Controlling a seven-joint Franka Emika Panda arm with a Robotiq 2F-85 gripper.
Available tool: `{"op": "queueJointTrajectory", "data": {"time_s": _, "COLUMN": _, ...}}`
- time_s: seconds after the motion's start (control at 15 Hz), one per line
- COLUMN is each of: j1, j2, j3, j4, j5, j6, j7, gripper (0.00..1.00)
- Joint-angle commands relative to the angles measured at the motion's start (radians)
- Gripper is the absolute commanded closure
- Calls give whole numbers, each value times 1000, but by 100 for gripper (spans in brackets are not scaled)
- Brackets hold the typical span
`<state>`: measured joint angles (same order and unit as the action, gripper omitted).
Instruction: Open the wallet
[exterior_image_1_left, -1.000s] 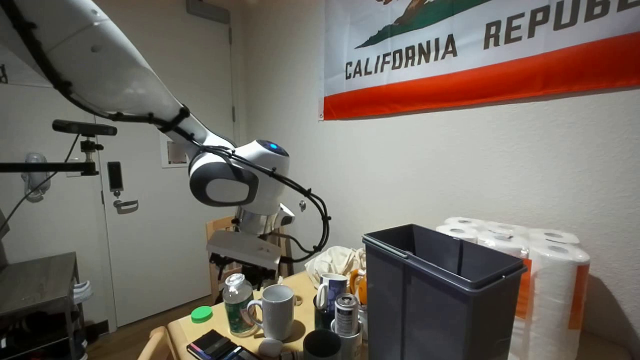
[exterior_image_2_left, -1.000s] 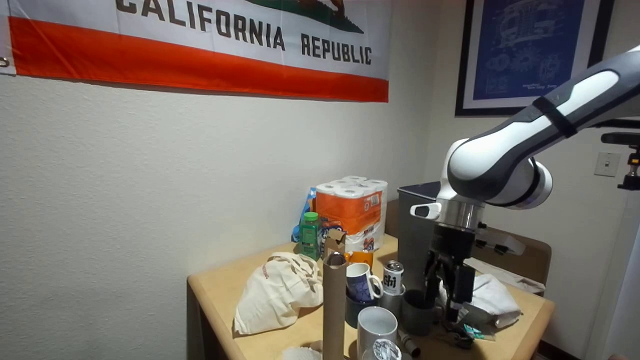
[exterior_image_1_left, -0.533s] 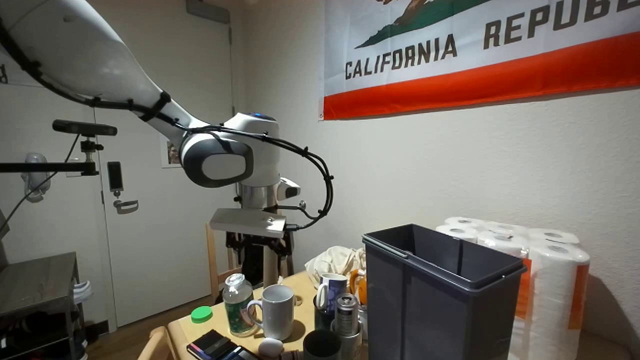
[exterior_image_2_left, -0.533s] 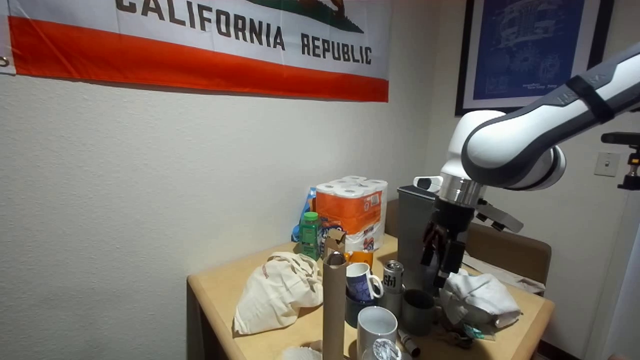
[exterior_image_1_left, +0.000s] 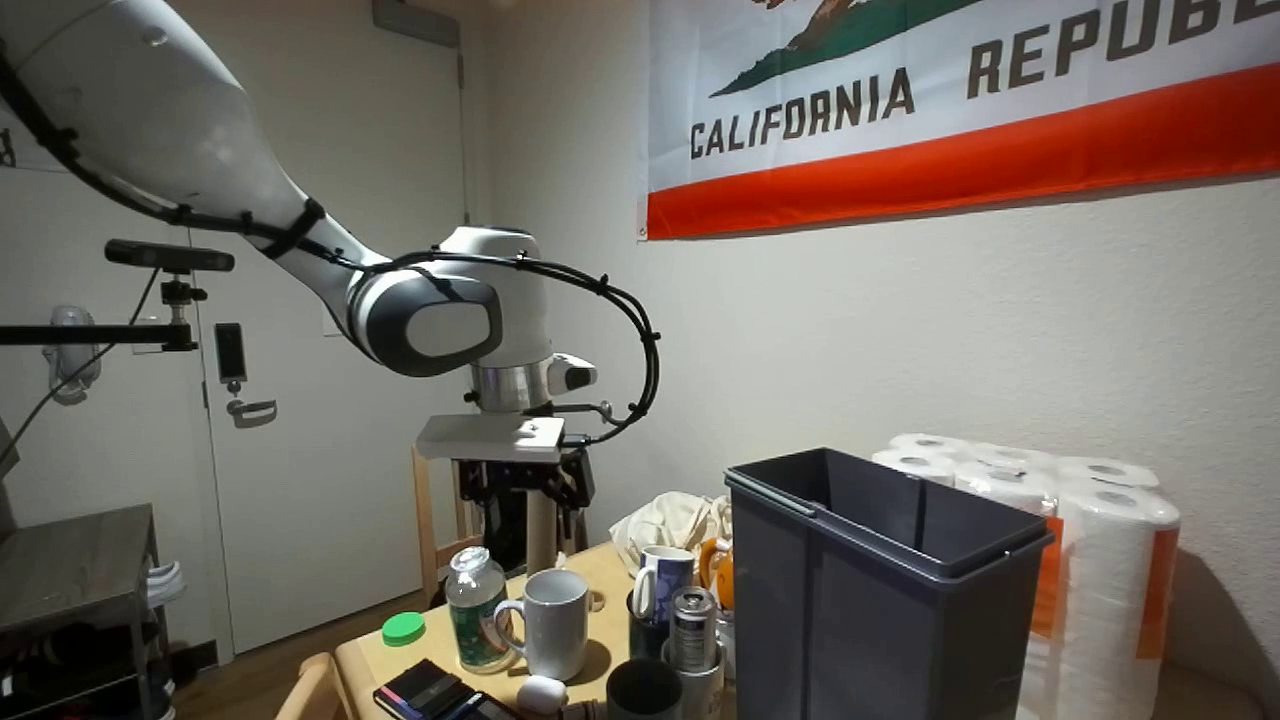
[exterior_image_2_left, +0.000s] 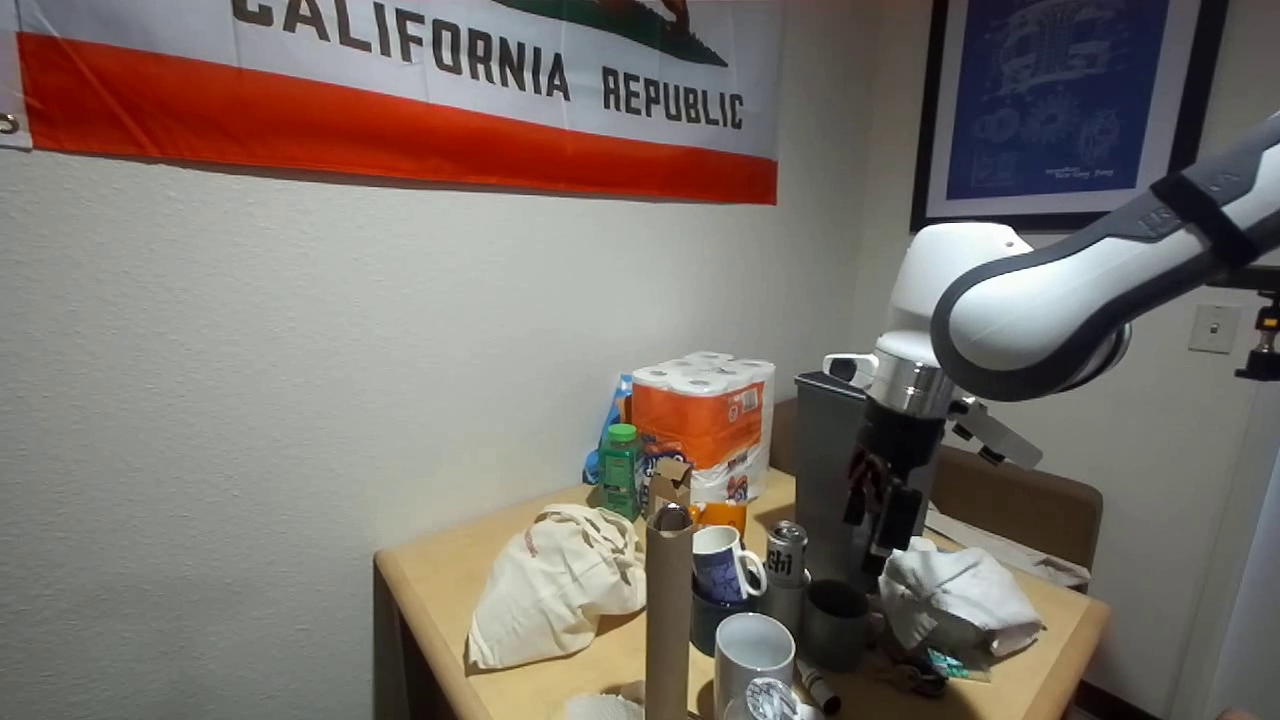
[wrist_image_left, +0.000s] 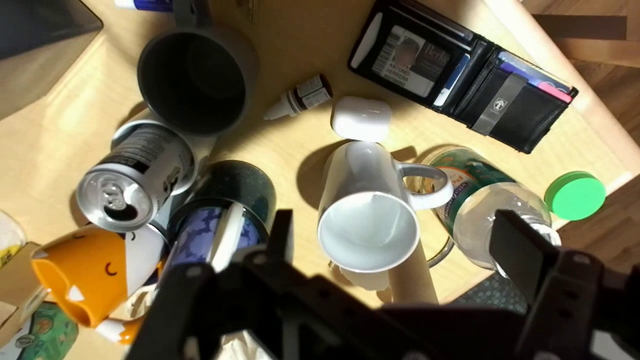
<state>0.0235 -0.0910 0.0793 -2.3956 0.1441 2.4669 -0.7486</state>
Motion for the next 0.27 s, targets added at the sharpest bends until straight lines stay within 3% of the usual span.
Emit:
{"op": "queueJointTrajectory", "data": {"time_s": 0.0, "j1": 18, "j2": -23, "j3": -21, "j4": -20, "j5": -35, "j6": 5, "j7": 46, "gripper": 0}}
{"op": "queueJointTrajectory", "data": {"time_s": 0.2, "j1": 21, "j2": -26, "j3": -25, "j4": -24, "j5": -17, "j6": 13, "j7": 29, "gripper": 0}}
